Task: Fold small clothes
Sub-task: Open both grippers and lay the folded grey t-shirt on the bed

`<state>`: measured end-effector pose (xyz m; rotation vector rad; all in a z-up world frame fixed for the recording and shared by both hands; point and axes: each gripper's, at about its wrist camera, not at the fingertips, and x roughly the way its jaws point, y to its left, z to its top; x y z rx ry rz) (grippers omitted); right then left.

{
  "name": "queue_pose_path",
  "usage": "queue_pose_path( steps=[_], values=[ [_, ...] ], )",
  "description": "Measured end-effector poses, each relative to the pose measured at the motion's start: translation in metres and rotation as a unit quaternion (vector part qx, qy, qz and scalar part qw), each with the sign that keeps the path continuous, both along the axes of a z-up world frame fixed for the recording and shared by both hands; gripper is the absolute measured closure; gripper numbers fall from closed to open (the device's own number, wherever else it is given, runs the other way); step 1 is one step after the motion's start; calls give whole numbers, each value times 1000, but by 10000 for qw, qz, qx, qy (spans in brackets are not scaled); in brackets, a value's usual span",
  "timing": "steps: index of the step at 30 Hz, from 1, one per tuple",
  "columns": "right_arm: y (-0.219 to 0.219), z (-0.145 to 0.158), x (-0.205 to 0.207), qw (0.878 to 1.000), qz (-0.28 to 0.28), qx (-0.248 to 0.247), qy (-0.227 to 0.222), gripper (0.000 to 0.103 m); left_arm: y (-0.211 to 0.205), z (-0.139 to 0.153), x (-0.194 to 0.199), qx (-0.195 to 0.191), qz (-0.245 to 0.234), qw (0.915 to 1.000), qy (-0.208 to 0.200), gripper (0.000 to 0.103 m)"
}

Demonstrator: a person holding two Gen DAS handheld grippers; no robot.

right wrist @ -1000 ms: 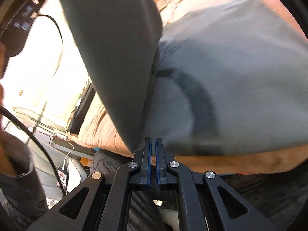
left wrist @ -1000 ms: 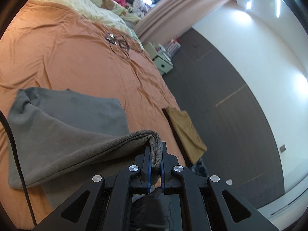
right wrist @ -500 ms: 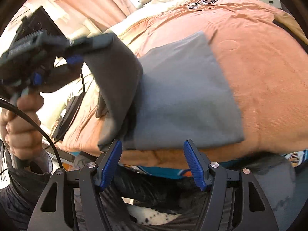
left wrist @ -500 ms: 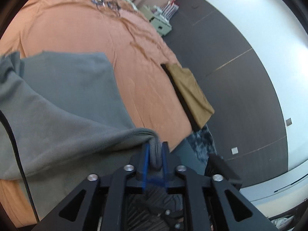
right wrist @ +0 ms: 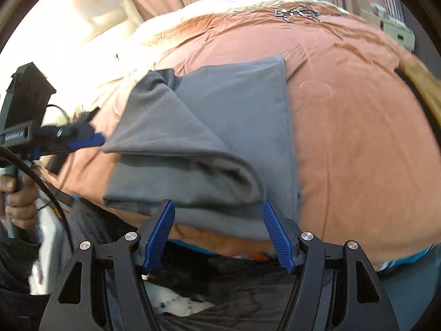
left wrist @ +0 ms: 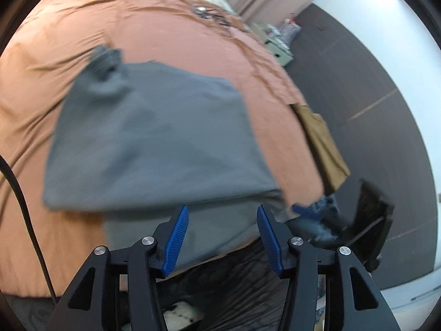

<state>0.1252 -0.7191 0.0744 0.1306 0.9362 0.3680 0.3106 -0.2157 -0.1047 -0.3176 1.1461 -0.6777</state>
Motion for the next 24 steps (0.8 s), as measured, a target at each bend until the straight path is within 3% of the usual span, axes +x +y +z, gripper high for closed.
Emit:
queue_pose_path(
  steps=[10,18,20,24],
  values=[
    [37,-3,42,9901,441,-1325,120,63,47,-42,-13,527,601,9965,239,50],
    [87,-8,76,9755,1007,-1956,66,65,63,-76,-20,529,904,9929,569,50],
    [99,-8,82,9703,1157,-2126,33,83,63,-79,-19,497,937,9926,584,50],
    [105,4,88,9717,1279,-1984,-27,95,60,-77,-18,585,909,9927,527,50]
  ],
)
